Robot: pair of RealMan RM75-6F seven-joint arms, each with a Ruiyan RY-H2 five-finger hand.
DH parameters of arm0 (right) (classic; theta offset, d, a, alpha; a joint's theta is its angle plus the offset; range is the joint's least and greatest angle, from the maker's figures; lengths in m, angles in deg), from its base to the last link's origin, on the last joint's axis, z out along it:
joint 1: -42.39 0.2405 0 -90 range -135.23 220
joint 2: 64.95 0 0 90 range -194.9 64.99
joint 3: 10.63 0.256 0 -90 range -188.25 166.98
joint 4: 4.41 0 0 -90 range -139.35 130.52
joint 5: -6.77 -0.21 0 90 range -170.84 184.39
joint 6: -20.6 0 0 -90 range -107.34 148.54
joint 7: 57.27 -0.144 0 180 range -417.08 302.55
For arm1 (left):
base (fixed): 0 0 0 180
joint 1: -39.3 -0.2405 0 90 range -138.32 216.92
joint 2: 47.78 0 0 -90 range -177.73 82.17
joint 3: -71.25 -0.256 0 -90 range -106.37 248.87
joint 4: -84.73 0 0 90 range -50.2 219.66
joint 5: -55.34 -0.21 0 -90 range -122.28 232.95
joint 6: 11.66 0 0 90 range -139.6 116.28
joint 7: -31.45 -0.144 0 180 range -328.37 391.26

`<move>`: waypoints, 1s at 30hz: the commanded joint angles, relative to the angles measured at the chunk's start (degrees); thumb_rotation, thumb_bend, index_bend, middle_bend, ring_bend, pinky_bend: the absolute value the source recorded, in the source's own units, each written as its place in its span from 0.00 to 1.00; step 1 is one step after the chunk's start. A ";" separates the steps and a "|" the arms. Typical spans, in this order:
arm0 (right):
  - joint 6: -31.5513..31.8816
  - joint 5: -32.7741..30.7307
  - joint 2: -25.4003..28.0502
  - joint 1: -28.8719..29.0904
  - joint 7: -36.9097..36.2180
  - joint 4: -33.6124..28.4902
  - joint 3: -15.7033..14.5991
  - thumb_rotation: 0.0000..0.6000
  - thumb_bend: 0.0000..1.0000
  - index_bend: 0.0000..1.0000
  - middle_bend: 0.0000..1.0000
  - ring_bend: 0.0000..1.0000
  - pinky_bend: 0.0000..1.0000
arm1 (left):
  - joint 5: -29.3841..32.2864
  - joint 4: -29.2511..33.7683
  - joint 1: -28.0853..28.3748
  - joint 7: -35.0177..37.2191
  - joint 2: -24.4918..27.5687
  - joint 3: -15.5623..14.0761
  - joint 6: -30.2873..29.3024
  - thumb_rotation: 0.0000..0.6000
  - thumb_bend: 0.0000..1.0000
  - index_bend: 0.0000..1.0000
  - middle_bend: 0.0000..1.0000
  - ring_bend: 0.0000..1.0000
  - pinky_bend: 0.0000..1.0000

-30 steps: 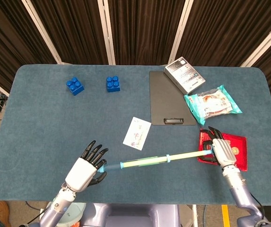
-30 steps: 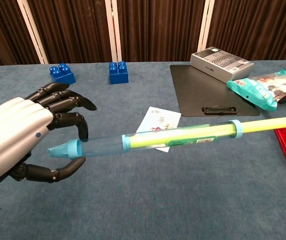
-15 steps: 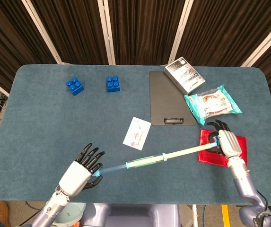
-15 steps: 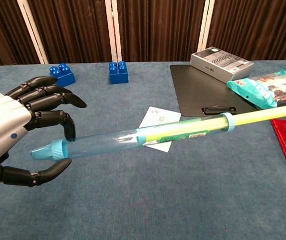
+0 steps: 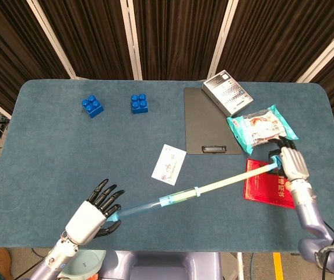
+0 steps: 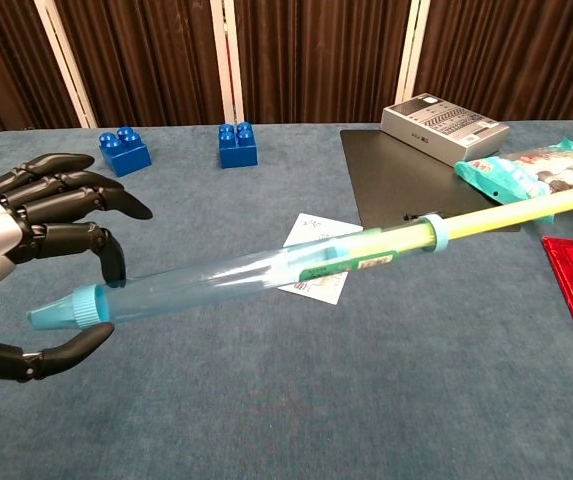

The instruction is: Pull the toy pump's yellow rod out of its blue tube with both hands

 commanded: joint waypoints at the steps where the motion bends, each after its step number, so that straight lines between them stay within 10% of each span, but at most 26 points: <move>1: -0.59 -0.91 -0.02 0.64 0.20 0.98 0.77 1.00 0.30 0.86 0.23 0.08 0.06 | -0.21 0.07 -0.18 0.44 0.43 -0.09 -0.05 1.00 0.39 0.63 0.19 0.11 0.01; 30: -2.82 -5.15 0.07 3.56 4.76 8.03 3.26 1.00 0.30 0.86 0.22 0.09 0.06 | -3.45 0.15 -0.55 0.43 1.17 -0.19 1.48 1.00 0.36 0.63 0.19 0.11 0.01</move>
